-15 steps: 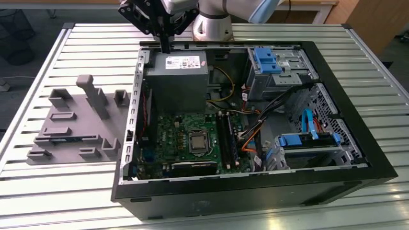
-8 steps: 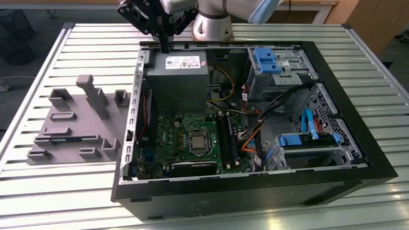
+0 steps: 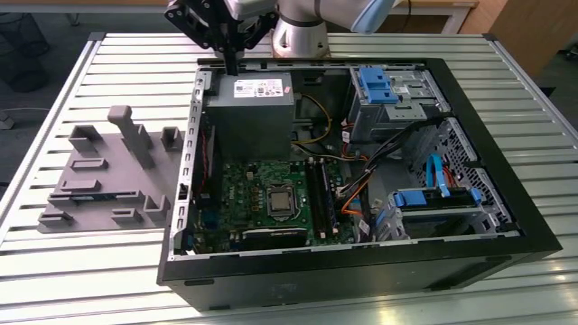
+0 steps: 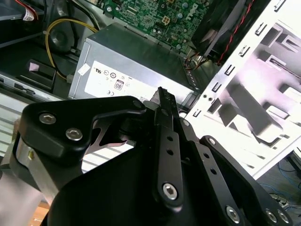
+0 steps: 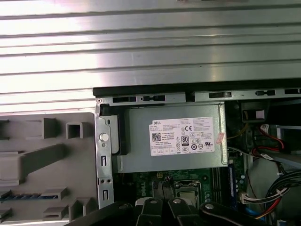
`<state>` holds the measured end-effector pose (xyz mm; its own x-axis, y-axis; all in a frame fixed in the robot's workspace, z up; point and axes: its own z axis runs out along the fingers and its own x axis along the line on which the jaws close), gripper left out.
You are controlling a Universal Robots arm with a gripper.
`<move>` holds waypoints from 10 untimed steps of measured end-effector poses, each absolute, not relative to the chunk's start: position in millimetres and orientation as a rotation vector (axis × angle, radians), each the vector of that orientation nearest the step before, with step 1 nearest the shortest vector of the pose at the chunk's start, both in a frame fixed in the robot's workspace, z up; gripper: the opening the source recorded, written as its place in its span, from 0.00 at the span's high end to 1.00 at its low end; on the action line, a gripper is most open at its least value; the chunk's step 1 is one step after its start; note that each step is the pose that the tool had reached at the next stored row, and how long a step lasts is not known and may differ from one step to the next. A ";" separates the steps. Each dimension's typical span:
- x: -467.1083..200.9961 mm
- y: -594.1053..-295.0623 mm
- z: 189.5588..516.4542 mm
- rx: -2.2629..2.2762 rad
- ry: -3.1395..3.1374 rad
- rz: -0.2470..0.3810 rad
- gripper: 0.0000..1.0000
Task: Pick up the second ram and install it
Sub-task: 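Reach for the second ram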
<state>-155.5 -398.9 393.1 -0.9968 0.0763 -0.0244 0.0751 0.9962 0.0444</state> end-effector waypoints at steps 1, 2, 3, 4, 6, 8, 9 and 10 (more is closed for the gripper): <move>-155.8 -398.9 393.1 0.118 3.112 0.068 0.89; -156.0 -398.9 393.1 0.118 3.113 0.068 0.89; -156.2 -398.9 393.1 0.118 3.113 0.068 0.89; -156.5 -398.9 393.1 0.118 3.113 0.068 0.89; -157.1 -398.9 393.1 0.118 3.113 0.068 0.89; -157.8 -398.9 393.1 0.118 3.112 0.068 0.89; -158.0 -398.9 393.1 0.118 3.113 0.068 0.89; -158.3 -398.9 393.1 0.118 3.112 0.068 0.89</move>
<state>-158.3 -398.9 393.1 -0.9968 0.0762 -0.0245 0.0750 0.9962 0.0444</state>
